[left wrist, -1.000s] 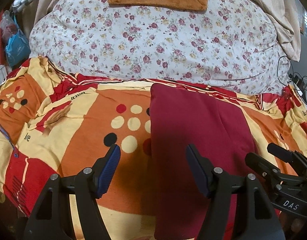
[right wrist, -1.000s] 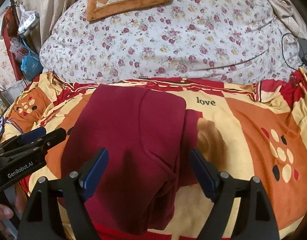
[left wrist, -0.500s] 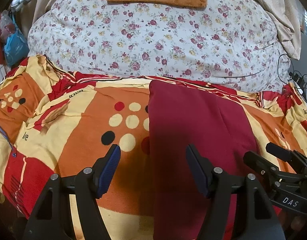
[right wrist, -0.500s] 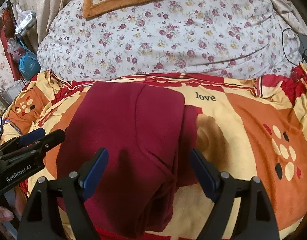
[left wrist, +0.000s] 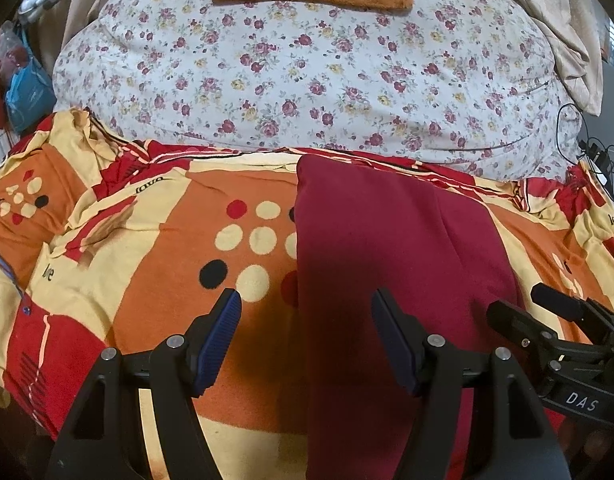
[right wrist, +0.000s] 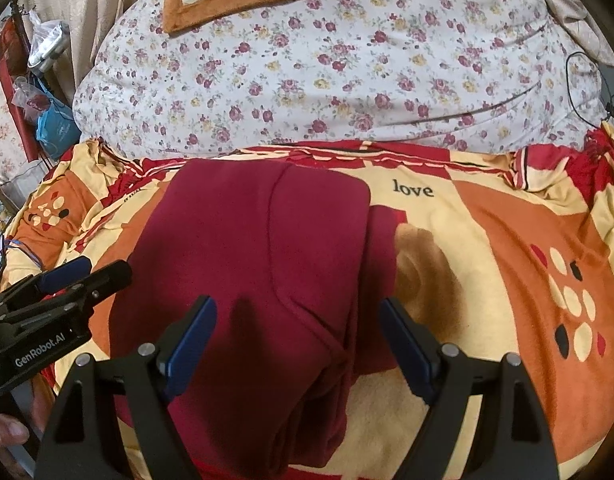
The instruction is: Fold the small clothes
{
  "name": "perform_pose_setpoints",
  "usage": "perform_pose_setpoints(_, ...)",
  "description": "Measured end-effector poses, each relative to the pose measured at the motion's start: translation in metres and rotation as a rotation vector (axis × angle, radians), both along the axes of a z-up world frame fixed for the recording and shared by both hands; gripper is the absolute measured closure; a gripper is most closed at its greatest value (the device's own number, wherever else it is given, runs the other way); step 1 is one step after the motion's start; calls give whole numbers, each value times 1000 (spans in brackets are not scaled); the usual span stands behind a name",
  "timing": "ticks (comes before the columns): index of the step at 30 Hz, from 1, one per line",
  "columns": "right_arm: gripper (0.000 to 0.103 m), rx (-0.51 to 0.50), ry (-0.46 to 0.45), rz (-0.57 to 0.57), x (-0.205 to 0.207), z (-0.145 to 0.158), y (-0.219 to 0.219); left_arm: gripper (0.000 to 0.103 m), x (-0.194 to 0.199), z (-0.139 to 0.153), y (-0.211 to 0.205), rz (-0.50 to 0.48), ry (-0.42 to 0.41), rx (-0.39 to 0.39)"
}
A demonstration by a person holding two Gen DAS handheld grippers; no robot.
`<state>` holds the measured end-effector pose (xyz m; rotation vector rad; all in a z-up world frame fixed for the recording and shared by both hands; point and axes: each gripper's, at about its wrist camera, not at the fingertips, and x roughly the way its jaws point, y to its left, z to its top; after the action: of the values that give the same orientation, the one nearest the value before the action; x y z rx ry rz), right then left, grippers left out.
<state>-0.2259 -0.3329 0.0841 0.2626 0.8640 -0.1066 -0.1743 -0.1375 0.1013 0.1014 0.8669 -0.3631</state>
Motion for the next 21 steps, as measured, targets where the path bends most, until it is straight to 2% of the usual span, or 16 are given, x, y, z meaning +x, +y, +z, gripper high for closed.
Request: perform_pose_setpoints(21,16,3,4,-2,3,-2,0,44,1,-3,-5,1,11,-7)
